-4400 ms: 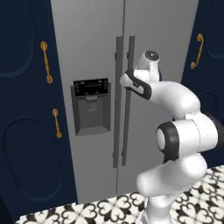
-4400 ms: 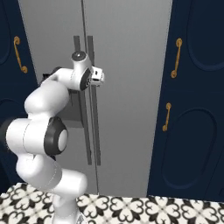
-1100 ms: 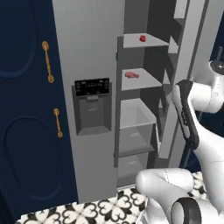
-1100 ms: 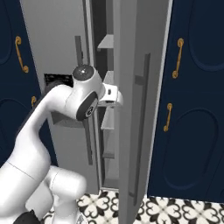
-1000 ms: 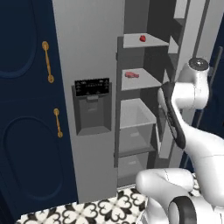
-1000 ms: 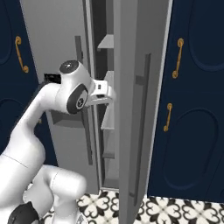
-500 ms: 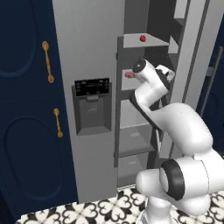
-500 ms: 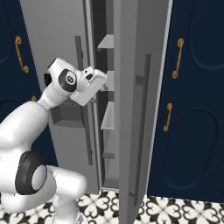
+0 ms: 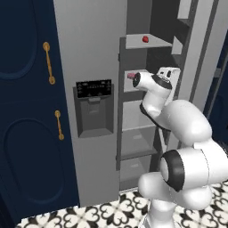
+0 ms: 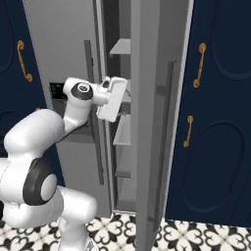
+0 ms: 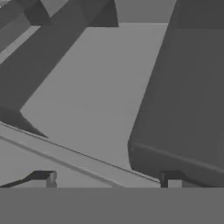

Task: Take the strawberry from the fridge and place it on top of the pancake, located on the dining counter.

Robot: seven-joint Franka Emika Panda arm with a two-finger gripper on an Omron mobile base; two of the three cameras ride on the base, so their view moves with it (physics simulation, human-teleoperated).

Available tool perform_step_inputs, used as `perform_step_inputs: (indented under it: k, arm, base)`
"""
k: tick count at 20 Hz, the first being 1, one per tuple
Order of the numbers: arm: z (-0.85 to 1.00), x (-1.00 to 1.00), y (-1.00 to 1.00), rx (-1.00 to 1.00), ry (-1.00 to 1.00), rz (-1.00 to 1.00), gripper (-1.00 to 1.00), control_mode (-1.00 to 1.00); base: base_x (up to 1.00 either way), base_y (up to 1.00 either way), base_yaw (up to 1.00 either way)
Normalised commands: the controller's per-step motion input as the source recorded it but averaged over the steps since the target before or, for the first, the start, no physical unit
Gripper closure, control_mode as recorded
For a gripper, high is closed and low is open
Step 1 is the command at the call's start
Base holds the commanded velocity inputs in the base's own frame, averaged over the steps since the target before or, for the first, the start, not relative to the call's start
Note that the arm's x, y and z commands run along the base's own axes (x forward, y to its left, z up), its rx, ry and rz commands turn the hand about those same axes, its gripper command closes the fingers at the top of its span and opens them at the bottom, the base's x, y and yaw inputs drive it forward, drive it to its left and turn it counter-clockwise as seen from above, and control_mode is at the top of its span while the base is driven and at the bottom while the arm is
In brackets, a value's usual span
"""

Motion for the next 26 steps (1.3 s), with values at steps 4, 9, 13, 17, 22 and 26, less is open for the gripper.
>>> perform_step_inputs:
  k: [4, 9, 13, 17, 22, 26]
  arm:
    - [0.14, 0.00, -0.98, -0.17, 0.15, 0.00, -1.00, -1.00]
    - [0.46, -0.06, -0.94, -0.01, 0.11, -0.01, -1.00, -1.00]
    - [0.08, -0.03, -0.65, 0.03, 0.11, -0.10, -1.00, -1.00]
    - [0.02, -0.06, 0.03, 0.06, 0.02, 0.00, -1.00, -1.00]
    - [0.11, -0.44, 0.91, 0.03, -0.01, 0.00, -1.00, -1.00]
    - [0.02, -0.41, 1.00, 0.44, 0.00, -0.08, -1.00, -1.00]
  base:
    - [0.00, 0.00, 0.00]
    - [0.00, 0.00, 0.00]
    - [0.00, 0.00, 0.00]
    - [0.00, 0.00, 0.00]
    - [0.00, 0.00, 0.00]
    - [0.00, 0.00, 0.00]
